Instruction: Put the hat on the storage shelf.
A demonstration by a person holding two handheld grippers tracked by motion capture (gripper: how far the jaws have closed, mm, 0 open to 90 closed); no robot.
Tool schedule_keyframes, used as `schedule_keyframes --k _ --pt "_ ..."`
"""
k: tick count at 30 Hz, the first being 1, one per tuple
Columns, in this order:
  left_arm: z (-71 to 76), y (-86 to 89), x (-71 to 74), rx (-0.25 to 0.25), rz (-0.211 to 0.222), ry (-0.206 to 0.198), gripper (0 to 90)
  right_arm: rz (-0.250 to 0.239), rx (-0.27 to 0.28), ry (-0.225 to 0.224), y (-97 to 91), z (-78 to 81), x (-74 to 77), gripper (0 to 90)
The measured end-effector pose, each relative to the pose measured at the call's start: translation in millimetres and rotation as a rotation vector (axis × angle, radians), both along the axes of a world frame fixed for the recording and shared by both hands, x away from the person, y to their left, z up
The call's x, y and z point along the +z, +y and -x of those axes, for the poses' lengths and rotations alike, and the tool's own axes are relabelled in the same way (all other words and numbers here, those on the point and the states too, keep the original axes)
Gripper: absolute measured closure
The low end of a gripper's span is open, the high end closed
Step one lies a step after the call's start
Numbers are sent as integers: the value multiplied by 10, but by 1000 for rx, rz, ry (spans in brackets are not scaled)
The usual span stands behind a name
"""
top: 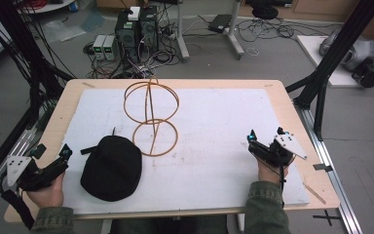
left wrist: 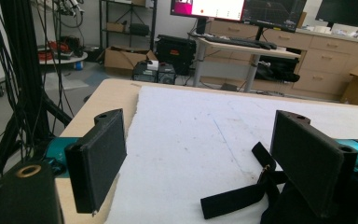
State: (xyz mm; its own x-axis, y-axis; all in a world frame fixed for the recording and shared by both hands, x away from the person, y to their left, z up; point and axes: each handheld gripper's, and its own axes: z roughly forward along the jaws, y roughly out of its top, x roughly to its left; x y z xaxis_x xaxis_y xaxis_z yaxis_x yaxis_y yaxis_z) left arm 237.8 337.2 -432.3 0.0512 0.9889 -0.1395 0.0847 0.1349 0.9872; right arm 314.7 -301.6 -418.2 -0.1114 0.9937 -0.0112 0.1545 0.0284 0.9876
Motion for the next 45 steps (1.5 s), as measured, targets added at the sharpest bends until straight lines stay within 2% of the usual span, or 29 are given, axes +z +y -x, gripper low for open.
schedule_keyframes --k 10,29,39,45 --pt "22 45 -1 5 16 -2 187 -5 3 -4 11 -17 -6 48" --pt "25 18 14 10 -11 -16 186 -6 2 -10 29 -2 -1 47" --pt "36 -12 44 -8 -23 -21 185 -6 1 -5 28 -8 -4 47" --pt "35 -79 106 -47 -34 -34 185 -7 7 1 33 -14 -9 48"
